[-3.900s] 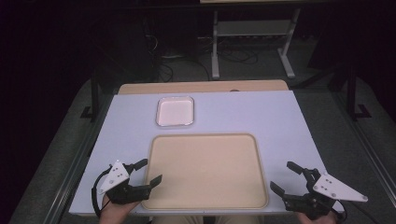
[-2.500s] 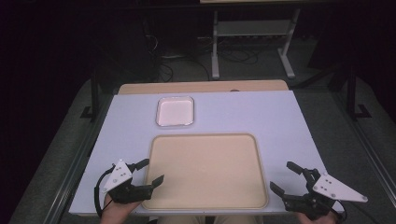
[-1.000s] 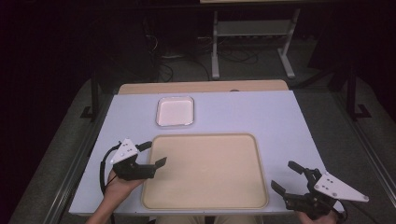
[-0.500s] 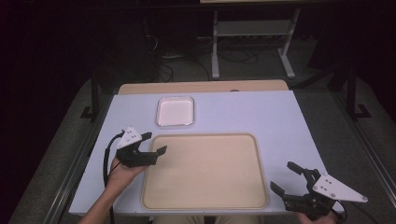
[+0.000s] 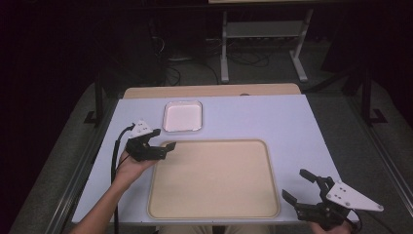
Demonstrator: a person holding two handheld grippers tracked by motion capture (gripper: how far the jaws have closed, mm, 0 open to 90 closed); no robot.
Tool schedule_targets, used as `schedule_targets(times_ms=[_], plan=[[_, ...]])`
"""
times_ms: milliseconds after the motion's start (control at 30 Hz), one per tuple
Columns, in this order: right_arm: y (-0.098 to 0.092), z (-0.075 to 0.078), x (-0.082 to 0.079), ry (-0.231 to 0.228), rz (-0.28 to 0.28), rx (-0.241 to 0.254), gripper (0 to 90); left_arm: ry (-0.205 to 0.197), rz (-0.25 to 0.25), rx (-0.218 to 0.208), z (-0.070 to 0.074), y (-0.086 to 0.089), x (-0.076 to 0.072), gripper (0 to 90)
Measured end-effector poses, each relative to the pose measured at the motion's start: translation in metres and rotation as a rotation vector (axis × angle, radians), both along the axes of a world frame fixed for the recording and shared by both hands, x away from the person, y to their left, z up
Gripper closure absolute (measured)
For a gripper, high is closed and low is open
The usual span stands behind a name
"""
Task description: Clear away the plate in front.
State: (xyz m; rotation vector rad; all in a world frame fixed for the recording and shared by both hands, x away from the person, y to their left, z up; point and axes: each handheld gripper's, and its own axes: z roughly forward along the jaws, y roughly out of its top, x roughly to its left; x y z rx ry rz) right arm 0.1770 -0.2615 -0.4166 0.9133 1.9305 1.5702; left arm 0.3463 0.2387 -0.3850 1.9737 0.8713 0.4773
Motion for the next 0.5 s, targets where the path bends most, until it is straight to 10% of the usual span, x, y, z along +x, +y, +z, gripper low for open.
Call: schedule_targets(times_ms=[500], plan=[[-0.001, -0.001, 0.002, 0.005, 0.0, 0.001, 13.2, 0.074, 0.047, -0.014, 0.007, -0.001, 0.052, 20.6]])
